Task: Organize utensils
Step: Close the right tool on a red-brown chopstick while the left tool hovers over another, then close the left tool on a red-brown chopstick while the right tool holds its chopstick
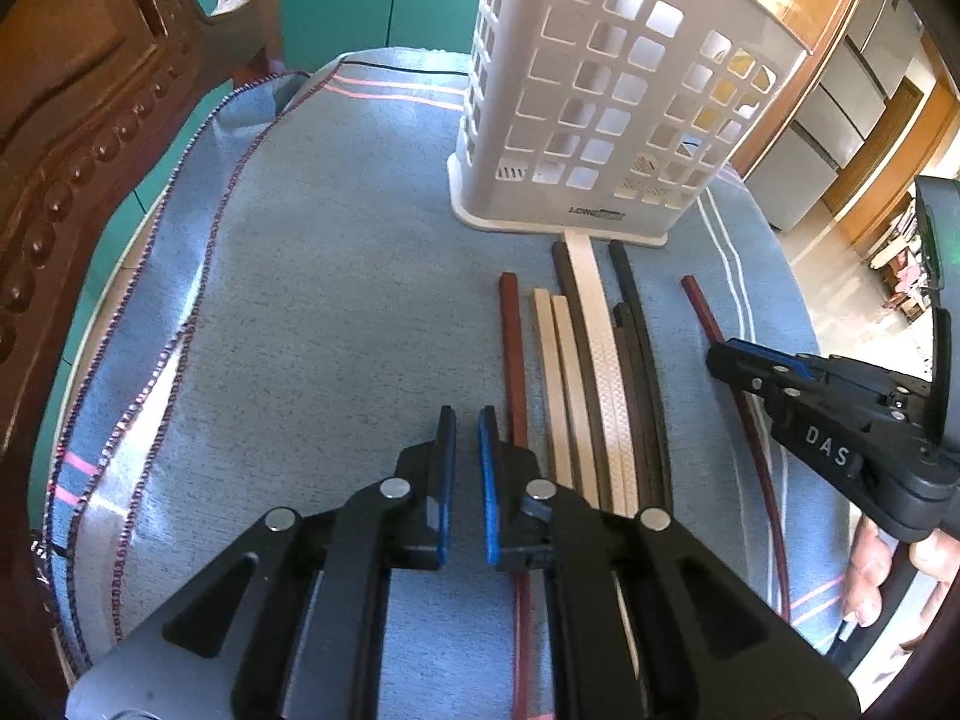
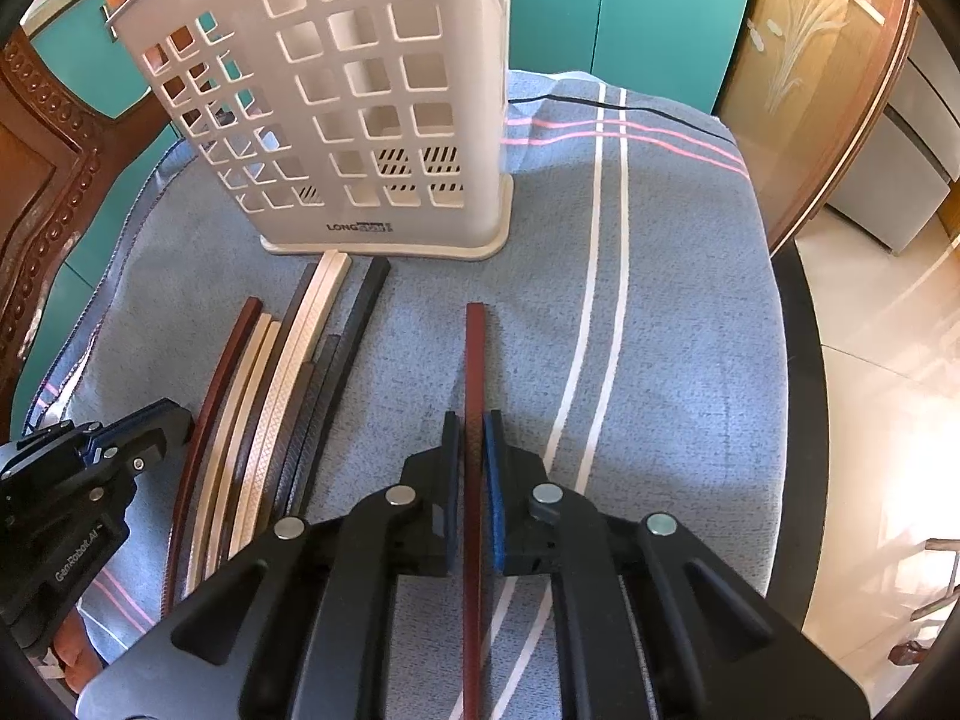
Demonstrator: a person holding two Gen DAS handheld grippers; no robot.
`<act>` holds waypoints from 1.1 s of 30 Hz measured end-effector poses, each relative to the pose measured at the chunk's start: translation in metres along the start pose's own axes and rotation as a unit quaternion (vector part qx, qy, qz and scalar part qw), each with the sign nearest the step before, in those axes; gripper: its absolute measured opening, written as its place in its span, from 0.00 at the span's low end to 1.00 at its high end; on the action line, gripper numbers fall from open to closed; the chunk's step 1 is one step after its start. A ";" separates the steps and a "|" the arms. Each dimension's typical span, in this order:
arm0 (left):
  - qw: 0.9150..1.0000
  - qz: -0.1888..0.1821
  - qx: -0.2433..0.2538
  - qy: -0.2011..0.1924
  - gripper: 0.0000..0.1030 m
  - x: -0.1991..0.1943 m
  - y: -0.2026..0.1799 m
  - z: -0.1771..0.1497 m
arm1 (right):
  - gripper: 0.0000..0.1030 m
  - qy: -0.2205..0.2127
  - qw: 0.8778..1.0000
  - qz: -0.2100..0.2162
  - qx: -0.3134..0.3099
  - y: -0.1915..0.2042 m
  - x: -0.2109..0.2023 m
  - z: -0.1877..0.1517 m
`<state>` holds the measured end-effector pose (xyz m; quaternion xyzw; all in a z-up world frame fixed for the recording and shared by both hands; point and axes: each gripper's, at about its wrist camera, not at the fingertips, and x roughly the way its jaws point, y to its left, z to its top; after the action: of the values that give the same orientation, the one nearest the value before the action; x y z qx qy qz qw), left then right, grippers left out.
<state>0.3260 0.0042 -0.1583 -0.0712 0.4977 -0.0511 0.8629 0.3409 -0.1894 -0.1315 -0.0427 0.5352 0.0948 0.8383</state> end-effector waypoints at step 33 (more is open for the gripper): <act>0.997 0.049 0.050 -0.014 0.33 0.012 -0.020 0.016 | 0.23 -0.010 0.999 -0.034 -0.013 0.003 0.001 0.001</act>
<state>0.3453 -0.0160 -0.1576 -0.0043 0.4852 -0.0331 0.8738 0.3410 -0.1862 -0.1317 -0.0708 0.5237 0.0731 0.8458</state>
